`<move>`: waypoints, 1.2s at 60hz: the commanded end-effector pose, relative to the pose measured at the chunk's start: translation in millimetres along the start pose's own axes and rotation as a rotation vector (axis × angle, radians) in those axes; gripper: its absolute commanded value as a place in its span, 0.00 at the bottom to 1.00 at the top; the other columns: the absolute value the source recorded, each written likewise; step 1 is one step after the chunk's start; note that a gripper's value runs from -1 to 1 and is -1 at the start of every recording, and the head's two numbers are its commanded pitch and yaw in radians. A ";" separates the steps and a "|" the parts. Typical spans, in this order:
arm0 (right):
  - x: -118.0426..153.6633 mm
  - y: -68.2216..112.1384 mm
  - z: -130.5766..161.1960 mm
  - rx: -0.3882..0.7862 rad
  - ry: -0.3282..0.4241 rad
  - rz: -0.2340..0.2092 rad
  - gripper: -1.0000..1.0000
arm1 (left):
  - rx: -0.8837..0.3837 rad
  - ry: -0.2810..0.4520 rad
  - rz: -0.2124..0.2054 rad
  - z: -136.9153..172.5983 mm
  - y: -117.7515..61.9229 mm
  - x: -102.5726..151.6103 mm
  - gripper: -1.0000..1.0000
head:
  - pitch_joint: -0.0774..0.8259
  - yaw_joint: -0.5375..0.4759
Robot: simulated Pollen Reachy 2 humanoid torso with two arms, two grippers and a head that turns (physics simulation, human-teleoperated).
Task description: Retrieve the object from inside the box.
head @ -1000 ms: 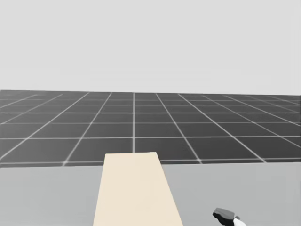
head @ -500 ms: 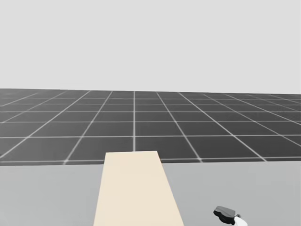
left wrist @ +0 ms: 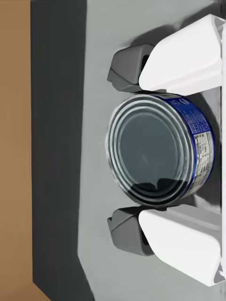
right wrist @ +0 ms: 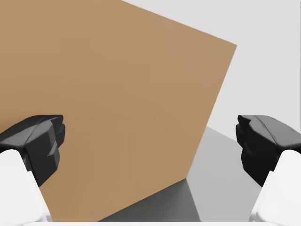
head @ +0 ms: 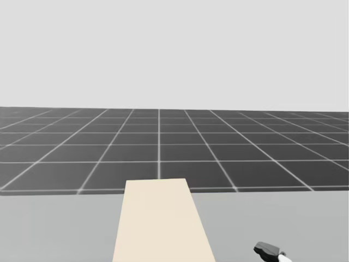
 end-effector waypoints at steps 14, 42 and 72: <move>2.1 -2.1 0.9 -0.005 -0.009 -0.002 0.00 | 0.140 -0.033 -0.050 76.7 2.1 18.1 1.00 | 0.14 0.47; 3.1 -4.6 3.3 -0.003 -0.012 -0.003 0.00 | 0.317 -0.019 -0.163 136.2 26.4 67.9 1.00 | 0.13 0.47; 1.6 -6.9 5.1 -0.005 -0.007 0.001 0.00 | 0.449 -0.038 -0.350 148.9 57.7 173.2 1.00 | 0.13 0.47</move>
